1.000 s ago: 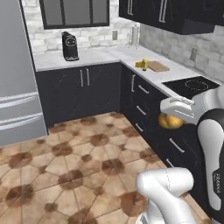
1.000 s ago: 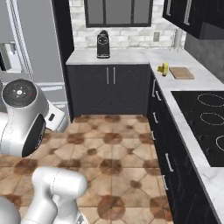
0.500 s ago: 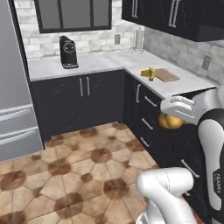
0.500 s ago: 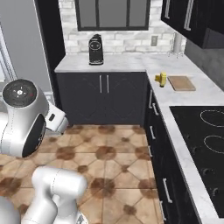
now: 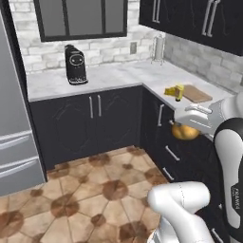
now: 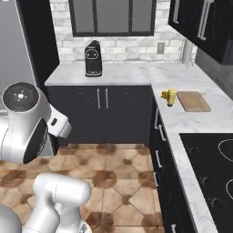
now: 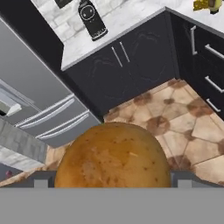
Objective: Retrieve the reheated potato from the microwave, then place the potato, cheese, and condiment on the cutting board.
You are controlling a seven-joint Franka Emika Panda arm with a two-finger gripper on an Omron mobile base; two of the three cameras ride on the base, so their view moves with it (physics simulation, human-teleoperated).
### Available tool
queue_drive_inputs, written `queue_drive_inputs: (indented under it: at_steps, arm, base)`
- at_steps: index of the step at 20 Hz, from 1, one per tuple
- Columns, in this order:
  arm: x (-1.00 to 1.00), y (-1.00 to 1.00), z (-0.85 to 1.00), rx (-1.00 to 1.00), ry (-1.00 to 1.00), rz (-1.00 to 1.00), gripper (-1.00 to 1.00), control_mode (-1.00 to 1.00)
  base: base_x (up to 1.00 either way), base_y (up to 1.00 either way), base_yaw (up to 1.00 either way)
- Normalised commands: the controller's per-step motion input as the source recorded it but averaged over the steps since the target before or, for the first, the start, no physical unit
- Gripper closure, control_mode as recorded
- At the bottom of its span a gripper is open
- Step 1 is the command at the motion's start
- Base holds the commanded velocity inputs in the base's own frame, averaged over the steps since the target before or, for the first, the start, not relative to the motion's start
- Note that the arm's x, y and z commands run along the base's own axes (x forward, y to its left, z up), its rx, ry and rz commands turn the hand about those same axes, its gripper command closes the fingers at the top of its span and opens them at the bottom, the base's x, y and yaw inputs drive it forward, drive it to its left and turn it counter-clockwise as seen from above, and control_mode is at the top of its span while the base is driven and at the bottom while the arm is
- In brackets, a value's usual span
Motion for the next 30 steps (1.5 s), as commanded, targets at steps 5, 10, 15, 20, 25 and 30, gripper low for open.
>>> queue_drive_inputs:
  at_steps: [5, 10, 15, 20, 25, 30]
  arm:
    - [0.0, 0.0, 0.0, 0.0, 0.0, 0.0, 1.0, 1.0]
    - [0.0, 0.0, 0.0, 0.0, 0.0, 0.0, 1.0, 1.0]
    - [0.0, 0.0, 0.0, 0.0, 0.0, 0.0, 1.0, 1.0]
    - [0.0, 0.0, 0.0, 0.0, 0.0, 0.0, 1.0, 1.0]
    - [0.0, 0.0, 0.0, 0.0, 0.0, 0.0, 1.0, 1.0]
    - [0.0, 0.0, 0.0, 0.0, 0.0, 0.0, 1.0, 1.0]
  base:
    - [0.91, -0.09, 0.0]
    - [0.93, -0.05, 0.0]
    - [0.85, 0.0, -0.07]
    - [0.65, 0.0, -0.38]
    - [0.4, 0.03, -0.66]
    - [0.23, 0.09, -0.84]
